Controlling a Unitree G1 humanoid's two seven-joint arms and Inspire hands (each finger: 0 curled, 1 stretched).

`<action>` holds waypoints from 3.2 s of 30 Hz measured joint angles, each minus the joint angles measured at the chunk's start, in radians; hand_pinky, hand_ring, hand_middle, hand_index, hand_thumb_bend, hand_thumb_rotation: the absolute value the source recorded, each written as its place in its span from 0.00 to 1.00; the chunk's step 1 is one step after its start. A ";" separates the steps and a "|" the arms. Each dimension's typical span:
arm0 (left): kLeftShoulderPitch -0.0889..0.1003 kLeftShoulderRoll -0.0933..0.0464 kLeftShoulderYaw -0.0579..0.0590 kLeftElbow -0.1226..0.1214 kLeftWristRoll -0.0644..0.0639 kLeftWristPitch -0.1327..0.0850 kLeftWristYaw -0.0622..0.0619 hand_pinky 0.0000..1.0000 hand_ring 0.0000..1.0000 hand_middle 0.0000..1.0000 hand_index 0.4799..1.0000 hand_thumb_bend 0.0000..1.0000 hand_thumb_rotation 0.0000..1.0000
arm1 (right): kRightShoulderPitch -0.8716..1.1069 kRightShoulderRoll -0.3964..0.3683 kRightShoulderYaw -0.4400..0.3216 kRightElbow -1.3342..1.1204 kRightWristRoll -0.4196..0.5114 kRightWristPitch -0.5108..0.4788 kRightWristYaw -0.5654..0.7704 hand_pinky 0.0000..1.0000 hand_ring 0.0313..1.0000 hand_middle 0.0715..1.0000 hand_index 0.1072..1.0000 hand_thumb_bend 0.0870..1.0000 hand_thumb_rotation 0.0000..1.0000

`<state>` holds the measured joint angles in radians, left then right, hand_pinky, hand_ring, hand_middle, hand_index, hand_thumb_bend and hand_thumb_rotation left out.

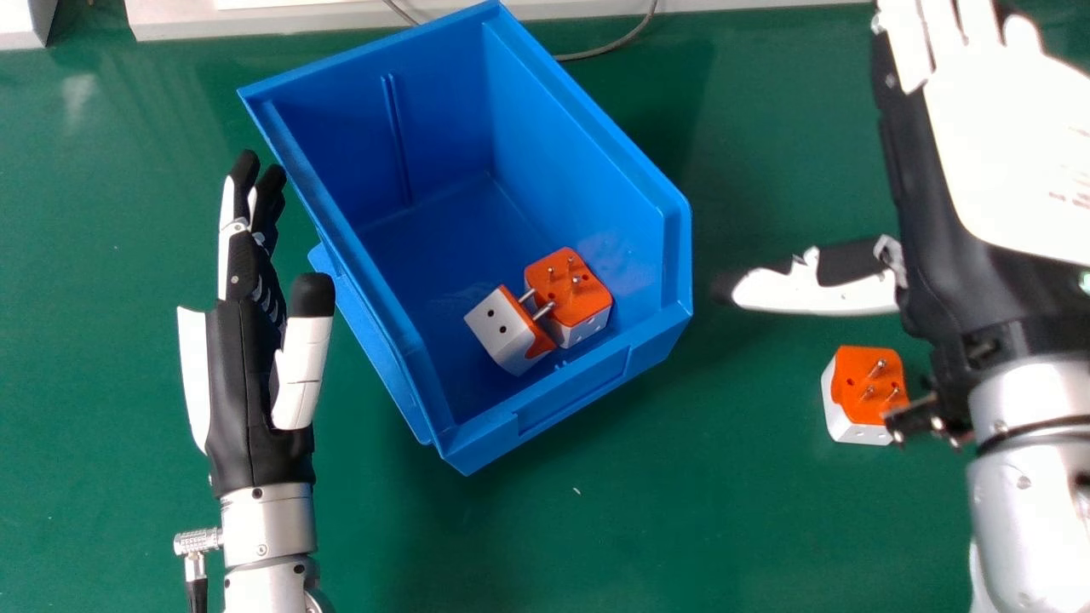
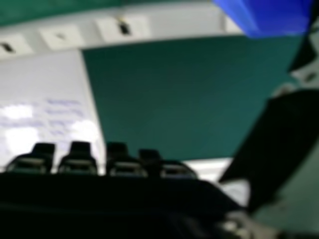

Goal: Pick all objects and put in blue box

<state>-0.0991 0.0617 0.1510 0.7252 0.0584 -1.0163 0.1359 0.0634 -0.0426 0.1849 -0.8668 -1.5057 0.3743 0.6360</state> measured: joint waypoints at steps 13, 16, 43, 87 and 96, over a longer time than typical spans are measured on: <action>0.010 -0.004 -0.001 -0.013 -0.001 0.003 -0.001 0.98 0.95 0.93 0.91 0.95 0.92 | -0.003 0.039 -0.110 0.004 -0.073 -0.064 0.408 0.93 1.00 1.00 0.96 0.99 0.35; 0.011 -0.004 -0.001 -0.017 0.000 0.003 -0.001 0.99 0.96 0.93 0.91 0.95 0.93 | -0.002 0.050 -0.124 0.022 -0.074 -0.063 0.437 0.92 1.00 1.00 0.95 1.00 0.33; 0.017 0.003 -0.004 -0.022 -0.001 0.003 -0.008 0.99 0.96 0.93 0.91 0.96 0.94 | 0.004 -0.065 -0.176 0.349 0.130 -0.044 0.357 0.70 0.97 0.98 0.91 0.99 0.22; 0.025 0.004 -0.006 -0.035 -0.014 0.012 -0.021 0.99 0.96 0.93 0.91 0.97 0.93 | 0.006 -0.282 -0.064 0.558 0.384 -0.045 -0.141 0.42 0.61 0.80 0.72 0.89 0.01; 0.025 0.003 -0.006 -0.037 -0.021 0.013 -0.029 0.99 0.95 0.93 0.91 0.97 0.92 | -0.002 -0.322 -0.028 0.581 0.397 -0.032 -0.173 0.39 0.58 0.80 0.70 0.85 0.00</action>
<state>-0.0736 0.0649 0.1452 0.6881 0.0371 -1.0036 0.1071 0.0611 -0.3641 0.1567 -0.2860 -1.1084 0.3425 0.4625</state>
